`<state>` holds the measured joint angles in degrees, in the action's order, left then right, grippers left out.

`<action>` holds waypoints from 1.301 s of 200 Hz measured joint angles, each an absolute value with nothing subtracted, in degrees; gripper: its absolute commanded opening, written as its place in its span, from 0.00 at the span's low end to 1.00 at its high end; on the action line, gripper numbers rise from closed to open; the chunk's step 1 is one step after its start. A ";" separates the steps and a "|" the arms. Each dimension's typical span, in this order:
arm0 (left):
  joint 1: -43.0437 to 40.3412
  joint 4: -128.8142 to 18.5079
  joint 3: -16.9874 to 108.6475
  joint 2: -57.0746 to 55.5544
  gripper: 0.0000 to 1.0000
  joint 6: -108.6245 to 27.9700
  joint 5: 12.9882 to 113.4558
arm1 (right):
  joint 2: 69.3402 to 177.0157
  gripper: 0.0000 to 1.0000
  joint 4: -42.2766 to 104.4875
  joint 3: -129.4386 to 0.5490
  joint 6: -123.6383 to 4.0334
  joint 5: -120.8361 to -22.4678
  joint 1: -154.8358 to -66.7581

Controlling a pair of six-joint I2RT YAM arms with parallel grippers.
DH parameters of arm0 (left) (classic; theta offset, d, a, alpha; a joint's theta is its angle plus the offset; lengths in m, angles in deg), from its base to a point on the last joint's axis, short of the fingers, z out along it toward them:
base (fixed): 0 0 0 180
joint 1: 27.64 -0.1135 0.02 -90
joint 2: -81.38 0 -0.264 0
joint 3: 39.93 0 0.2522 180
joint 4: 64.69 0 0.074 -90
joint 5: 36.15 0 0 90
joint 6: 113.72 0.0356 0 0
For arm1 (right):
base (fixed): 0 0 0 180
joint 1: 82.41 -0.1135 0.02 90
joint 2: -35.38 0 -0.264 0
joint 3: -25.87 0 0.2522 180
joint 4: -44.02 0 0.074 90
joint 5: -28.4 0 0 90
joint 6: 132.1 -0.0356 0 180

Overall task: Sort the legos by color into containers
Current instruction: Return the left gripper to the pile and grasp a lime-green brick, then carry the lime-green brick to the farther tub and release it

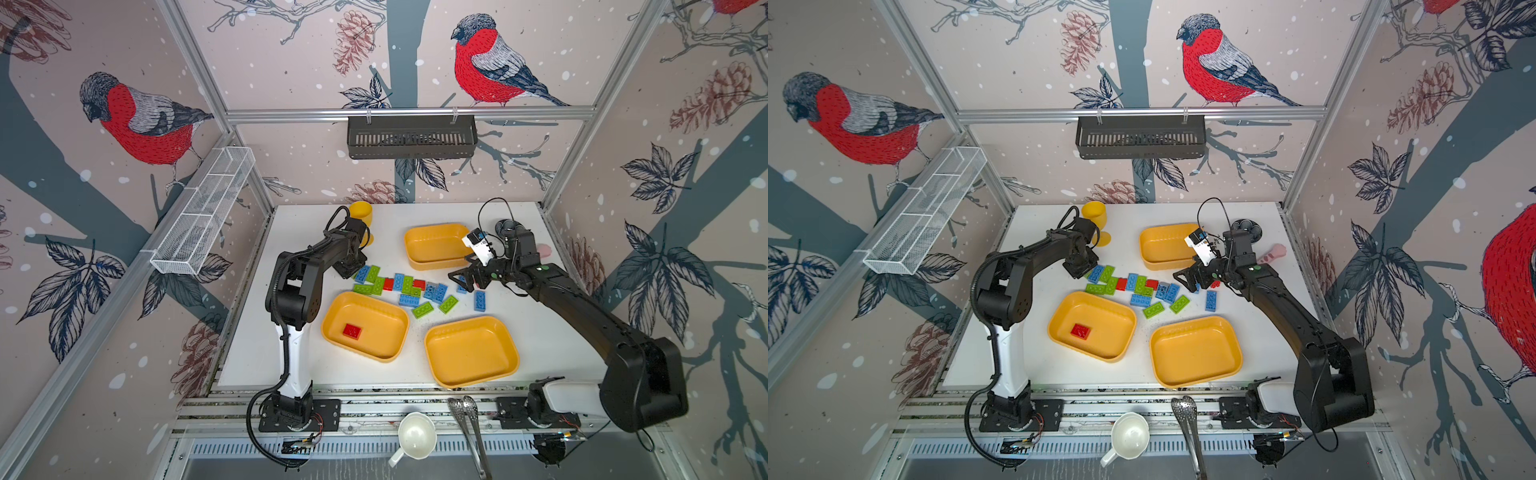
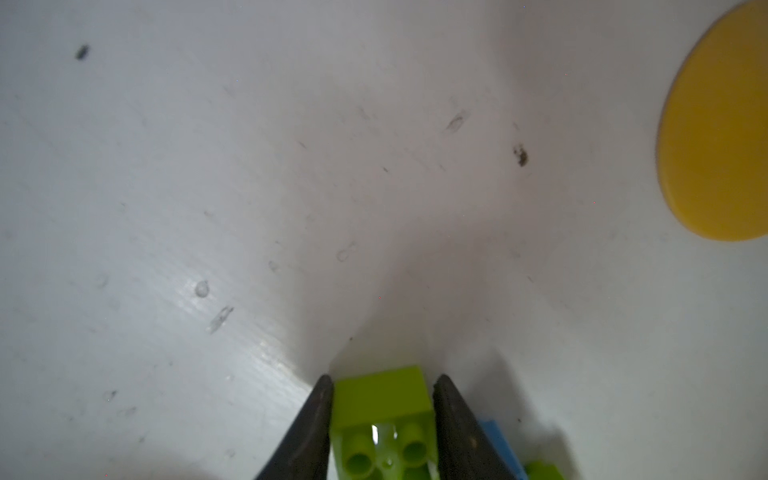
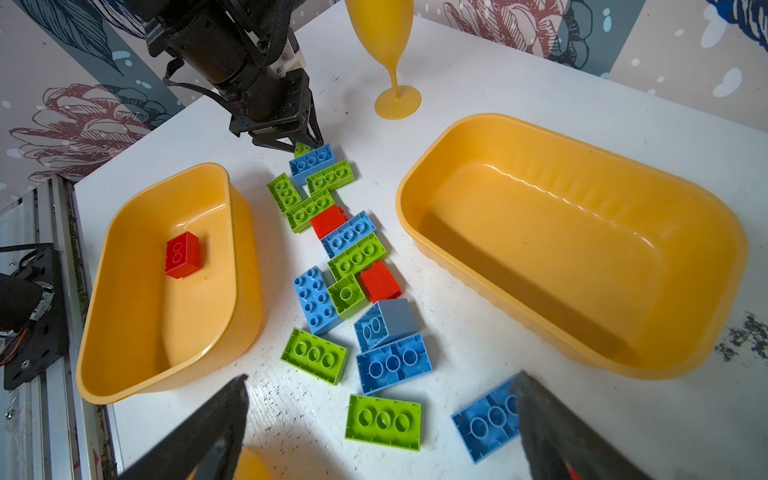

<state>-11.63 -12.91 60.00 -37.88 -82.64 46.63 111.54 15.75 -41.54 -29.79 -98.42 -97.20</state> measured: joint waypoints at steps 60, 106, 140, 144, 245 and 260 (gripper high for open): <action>-11.57 -11.60 60.13 -33.73 0.33 -81.83 46.43 | 111.54 0.99 15.75 -41.69 -29.83 -98.42 -97.05; -7.98 -7.01 64.59 -27.93 0.33 -75.42 45.82 | 111.54 0.99 15.75 -41.80 -29.92 -98.42 -96.85; -3.50 -5.24 72.90 -28.26 0.32 -68.67 48.00 | 111.47 0.99 15.80 -41.98 -29.96 -98.29 -95.76; -2.95 -5.26 74.19 -28.68 0.32 -67.95 48.24 | 111.43 0.99 15.80 -41.98 -29.96 -98.18 -95.69; 5.79 -11.27 96.26 -49.18 0.35 -55.03 58.28 | 109.29 0.99 16.17 -41.32 -30.16 -96.10 -94.60; 5.85 -12.21 97.55 -51.45 0.44 -54.79 58.28 | 109.02 0.99 16.15 -41.10 -30.16 -95.86 -94.49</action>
